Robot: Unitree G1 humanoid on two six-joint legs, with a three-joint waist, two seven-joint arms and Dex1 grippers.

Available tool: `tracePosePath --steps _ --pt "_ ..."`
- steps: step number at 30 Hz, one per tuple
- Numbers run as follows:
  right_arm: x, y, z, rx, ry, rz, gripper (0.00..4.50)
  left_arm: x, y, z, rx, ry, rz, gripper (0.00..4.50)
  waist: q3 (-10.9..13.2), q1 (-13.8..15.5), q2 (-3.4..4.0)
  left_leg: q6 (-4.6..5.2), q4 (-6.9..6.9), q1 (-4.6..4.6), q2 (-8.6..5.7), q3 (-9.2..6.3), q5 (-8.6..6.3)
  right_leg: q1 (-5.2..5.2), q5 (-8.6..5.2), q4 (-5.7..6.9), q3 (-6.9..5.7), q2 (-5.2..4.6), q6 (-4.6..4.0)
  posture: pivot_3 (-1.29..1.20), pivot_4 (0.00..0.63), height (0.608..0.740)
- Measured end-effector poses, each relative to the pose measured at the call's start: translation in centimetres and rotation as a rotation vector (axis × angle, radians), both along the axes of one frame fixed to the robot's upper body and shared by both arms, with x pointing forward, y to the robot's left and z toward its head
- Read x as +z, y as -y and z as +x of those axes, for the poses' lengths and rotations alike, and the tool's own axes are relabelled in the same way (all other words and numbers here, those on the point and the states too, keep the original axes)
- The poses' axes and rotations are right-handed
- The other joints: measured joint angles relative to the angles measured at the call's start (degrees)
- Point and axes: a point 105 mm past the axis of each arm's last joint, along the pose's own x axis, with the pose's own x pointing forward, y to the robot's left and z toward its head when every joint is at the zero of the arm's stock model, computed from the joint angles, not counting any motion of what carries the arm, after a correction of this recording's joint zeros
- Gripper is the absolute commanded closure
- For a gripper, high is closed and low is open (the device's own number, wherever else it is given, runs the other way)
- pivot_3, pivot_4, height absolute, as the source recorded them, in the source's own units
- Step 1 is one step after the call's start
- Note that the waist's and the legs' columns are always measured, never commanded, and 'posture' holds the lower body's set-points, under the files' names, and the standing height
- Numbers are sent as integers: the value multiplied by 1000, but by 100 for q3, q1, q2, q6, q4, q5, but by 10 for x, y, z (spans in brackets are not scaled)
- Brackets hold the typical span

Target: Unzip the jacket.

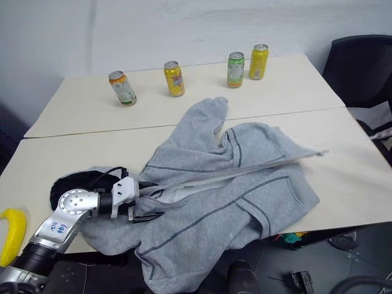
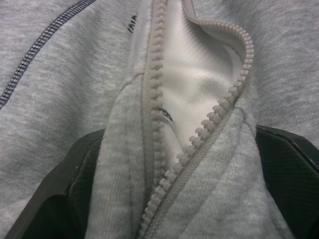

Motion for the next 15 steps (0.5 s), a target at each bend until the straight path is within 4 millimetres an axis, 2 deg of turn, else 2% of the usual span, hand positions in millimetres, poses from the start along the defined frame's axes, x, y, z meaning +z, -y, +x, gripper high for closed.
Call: tracePosePath --steps 4,7,11,13,15 --pt "4 -4 4 25 142 69 4472 -1 -6 -2 28 -8 -19 0 5 -71 8 -11 -7 2 11 5 4 -2 0 2 7 18 0 0 150 740" --pt "0 -18 15 122 217 198 3671 2 -9 -3 48 -21 -57 0 23 -97 -24 -12 -2 -1 17 4 1 -3 0 0 6 22 0 0 150 740" --pt "-19 -35 21 252 165 238 2223 15 -11 -6 78 -40 -141 0 51 -100 -61 -15 -1 -28 25 3 -2 -24 -1 -10 4 30 -1 0 150 740" --pt "-12 -40 22 303 171 200 1478 26 -10 -13 66 -58 -158 0 68 -111 -85 -11 16 -71 25 4 -3 -58 -1 -12 5 30 -1 0 150 740" --pt "12 -46 22 387 225 151 741 50 -8 -15 63 -29 -216 0 77 -101 -96 0 43 -141 19 4 1 -117 3 8 7 24 6 0 150 740"
